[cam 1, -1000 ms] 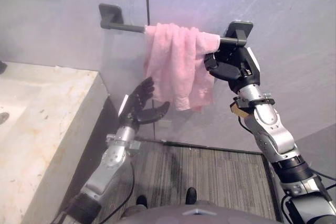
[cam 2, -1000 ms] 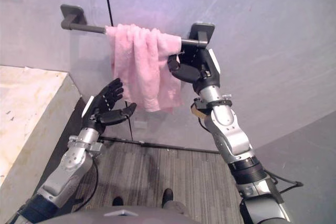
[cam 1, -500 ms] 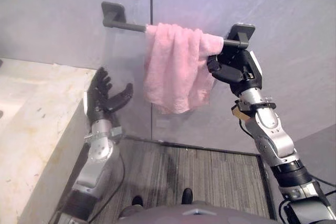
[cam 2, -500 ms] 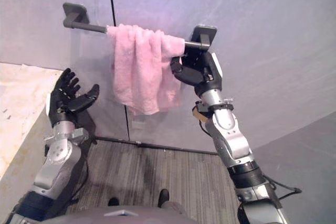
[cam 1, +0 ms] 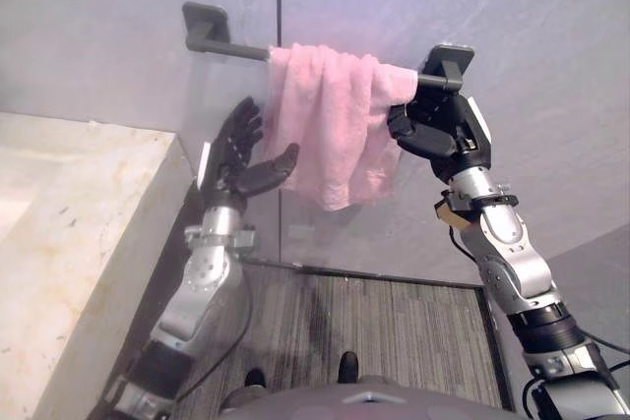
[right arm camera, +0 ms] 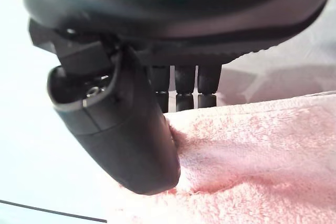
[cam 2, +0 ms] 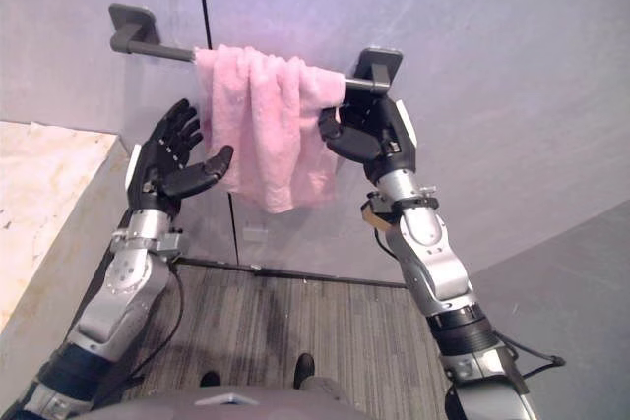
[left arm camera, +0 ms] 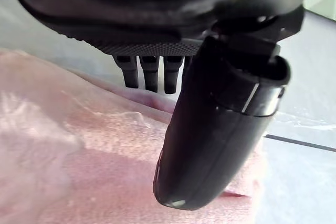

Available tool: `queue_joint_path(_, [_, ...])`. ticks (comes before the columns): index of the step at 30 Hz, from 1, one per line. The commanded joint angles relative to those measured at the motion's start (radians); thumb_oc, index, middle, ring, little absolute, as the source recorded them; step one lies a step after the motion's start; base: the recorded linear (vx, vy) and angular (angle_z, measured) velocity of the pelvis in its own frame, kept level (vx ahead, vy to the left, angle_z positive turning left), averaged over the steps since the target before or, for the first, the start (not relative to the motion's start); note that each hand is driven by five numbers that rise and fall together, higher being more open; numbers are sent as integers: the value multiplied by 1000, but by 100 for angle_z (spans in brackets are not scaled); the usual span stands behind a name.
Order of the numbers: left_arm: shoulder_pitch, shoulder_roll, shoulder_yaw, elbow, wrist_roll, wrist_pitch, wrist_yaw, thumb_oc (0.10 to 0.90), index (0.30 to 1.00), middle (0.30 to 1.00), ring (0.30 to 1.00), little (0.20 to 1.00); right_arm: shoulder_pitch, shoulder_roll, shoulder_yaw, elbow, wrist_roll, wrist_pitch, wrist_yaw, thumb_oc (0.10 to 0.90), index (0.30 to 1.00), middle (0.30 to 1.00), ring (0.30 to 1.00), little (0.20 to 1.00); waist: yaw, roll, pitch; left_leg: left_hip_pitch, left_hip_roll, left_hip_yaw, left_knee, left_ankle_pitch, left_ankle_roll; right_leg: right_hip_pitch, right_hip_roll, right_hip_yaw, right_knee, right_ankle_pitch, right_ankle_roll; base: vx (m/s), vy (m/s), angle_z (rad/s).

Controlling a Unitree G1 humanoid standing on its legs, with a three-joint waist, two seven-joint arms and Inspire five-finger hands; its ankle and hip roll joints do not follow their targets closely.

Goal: Organize the bathroom.

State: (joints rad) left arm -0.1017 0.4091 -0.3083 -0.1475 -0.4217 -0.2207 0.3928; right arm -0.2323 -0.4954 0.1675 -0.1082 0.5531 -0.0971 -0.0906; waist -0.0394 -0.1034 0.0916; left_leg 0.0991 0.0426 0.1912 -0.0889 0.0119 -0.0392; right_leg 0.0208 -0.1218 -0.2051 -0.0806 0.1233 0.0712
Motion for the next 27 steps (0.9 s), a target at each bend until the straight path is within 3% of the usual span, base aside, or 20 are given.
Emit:
queue_joint_path(1, [-154,11,38,-62,93,-141,26,800,900,900,900,900,-1,-20,-19,4,-46,-99,46,400,300,300,300,300,-18,62,-55,29,-21,72,2,-56,44,45,-23,-20,39,-53,108,45,35,-9])
queue_joint_path(6, [-167,23,88,-70,150,-128,78,800,900,900,900,900,29,-18,-29,3,-62,-84,66,400,300,300,300,300,-25,66,-61,32,-24,74,2,-58,45,45,-23,-17,36,-57,107,32,32,-7])
queue_joint_path(14, [-139,25,129,-81,102,-103,14,800,900,900,900,900,75,-11,-40,11,-69,-83,85,400,300,300,300,300,-31,70,-61,36,-26,82,2,-58,43,46,-26,-18,38,-60,107,0,0,0])
queue_joint_path(27, [-91,12,194,-131,45,-153,-12,800,900,900,900,900,118,21,-56,11,-108,-62,90,400,300,300,300,300,-27,71,-60,36,-29,79,2,-58,44,45,-30,-25,44,-60,107,0,0,0])
